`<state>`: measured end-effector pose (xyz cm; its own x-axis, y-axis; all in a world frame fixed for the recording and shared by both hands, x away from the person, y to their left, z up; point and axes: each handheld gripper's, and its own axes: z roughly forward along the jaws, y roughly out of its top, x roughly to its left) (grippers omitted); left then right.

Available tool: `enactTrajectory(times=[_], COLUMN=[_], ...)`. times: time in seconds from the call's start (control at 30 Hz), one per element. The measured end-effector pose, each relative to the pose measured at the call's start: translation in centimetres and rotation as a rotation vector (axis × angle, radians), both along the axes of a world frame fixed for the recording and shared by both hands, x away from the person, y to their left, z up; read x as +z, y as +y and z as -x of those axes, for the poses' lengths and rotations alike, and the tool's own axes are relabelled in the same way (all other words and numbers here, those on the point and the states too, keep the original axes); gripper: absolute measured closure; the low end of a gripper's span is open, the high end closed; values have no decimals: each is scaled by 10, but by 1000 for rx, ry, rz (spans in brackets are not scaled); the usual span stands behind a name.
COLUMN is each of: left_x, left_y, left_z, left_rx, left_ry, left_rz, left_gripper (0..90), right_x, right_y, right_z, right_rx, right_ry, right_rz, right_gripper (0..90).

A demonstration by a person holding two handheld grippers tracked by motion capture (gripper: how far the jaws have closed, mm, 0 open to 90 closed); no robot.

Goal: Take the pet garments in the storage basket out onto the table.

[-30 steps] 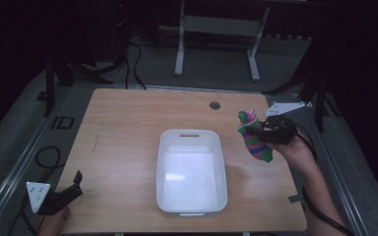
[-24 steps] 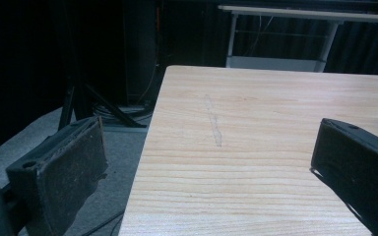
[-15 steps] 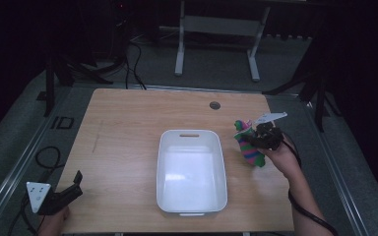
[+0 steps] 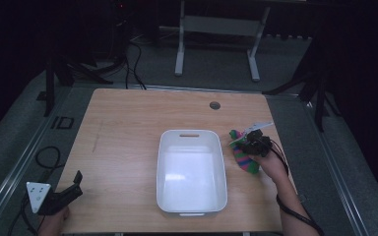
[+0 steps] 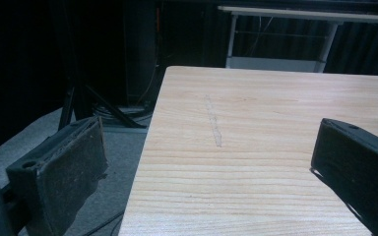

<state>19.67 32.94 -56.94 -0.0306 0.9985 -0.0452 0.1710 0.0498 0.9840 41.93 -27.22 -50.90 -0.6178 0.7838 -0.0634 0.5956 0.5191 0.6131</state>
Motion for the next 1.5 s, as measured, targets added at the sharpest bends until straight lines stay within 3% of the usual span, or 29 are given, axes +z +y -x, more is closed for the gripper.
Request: enactTrajectory(times=[0.23,0.33,0.6,0.77,0.9,1.03,1.27,1.43,1.5], left_x=[0,0,0,0,0,0,0,0,0], left_y=[0,0,0,0,0,0,0,0,0], left_z=[0,0,0,0,0,0,0,0,0], left_rx=[-2,-1,-2,-1,0,0,-1,-1,-1], left_ry=[0,-1,0,0,2,2,2,2,1], left_rz=[0,0,3,3,1,0,2,3,3], left_gripper=[10,9,9,9,9,9,9,9,9], right_x=[-24,-30,-20,-6,6,8,1,-7,-9], right_y=[8,7,12,9,-1,-12,-41,-63,-67], right_z=[-1,-1,3,11,20,35,50,63,65], right_rx=[-6,-28,-7,-11,-26,17,-65,-145,-159], right_ry=[22,22,13,-29,-60,-79,-83,-181,-194], right_rz=[3,-37,-15,-33,-81,-84,-144,-189,-193], right_gripper=[645,630,379,250,189,128,128,127,128])
